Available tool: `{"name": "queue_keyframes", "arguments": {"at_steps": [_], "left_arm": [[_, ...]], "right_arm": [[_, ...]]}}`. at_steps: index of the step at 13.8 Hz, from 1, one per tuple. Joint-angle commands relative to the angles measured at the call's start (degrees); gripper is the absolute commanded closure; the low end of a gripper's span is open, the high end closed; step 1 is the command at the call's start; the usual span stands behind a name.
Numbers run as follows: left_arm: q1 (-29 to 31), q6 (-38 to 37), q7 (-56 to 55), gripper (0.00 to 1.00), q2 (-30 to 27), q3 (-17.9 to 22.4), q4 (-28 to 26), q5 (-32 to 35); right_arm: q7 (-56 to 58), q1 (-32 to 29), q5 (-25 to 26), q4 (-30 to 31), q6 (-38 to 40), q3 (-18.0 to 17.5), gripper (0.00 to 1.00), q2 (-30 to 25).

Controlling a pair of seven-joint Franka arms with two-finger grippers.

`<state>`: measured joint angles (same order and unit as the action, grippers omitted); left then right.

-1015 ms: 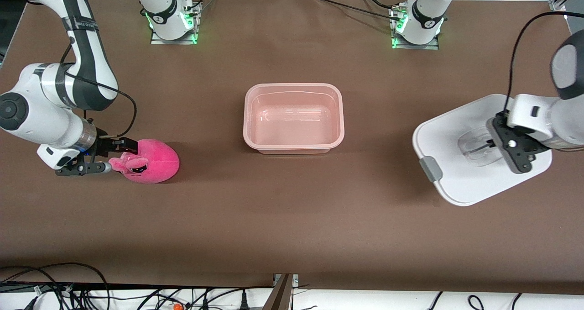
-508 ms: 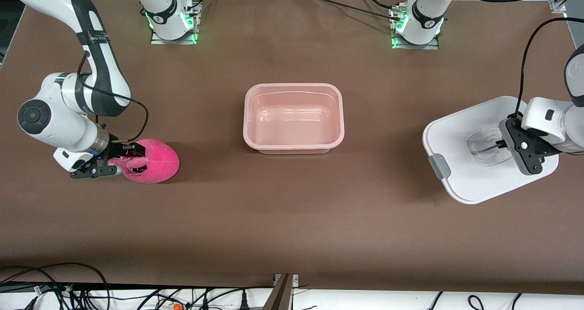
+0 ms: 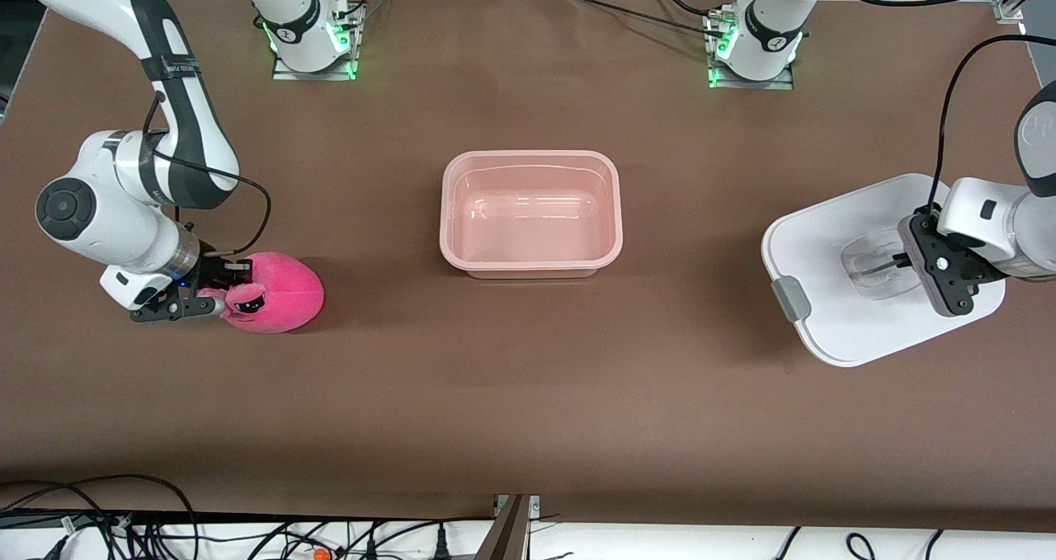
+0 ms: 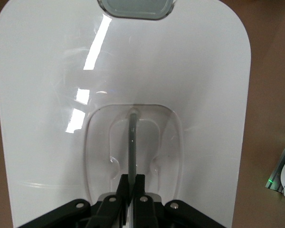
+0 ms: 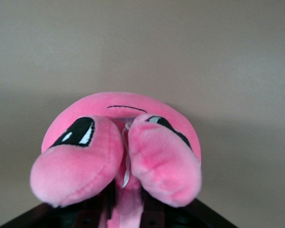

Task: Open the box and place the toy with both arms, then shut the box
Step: 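Grasp the pink plush toy with the right gripper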

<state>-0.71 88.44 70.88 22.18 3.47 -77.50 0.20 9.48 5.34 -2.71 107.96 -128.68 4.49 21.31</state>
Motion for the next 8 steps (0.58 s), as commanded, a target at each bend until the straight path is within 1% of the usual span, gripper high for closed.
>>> {"name": "queue_keyframes", "arguments": {"at_steps": [1,2,5,7,8], "left_arm": [[0.0,-0.7,1.4,1.00,-0.6,-0.5,-0.1,1.2],[-0.1,-0.7,1.4,1.00,-0.6,-0.5,-0.1,1.2],[0.2,-0.8,1.5,1.00,-0.6,-0.5,-0.2,1.1],[0.3,-0.8,1.5,1.00,-0.6,-0.5,-0.2,1.0],[0.2,-0.8,1.5,1.00,-0.6,-0.5,-0.2,0.9]], "right_arm": [[2.0,-0.1,-1.0,-2.9,6.4,-1.5,1.00,-1.3],[1.8,-0.1,-1.0,-4.5,9.1,-1.9,1.00,-1.2],[1.9,0.5,-0.9,-10.6,16.9,-5.2,1.00,-1.3],[2.5,0.8,-0.5,-15.6,24.2,-7.9,1.00,-1.3],[2.4,1.2,-0.4,-18.7,28.6,-9.9,1.00,-1.3]]}}
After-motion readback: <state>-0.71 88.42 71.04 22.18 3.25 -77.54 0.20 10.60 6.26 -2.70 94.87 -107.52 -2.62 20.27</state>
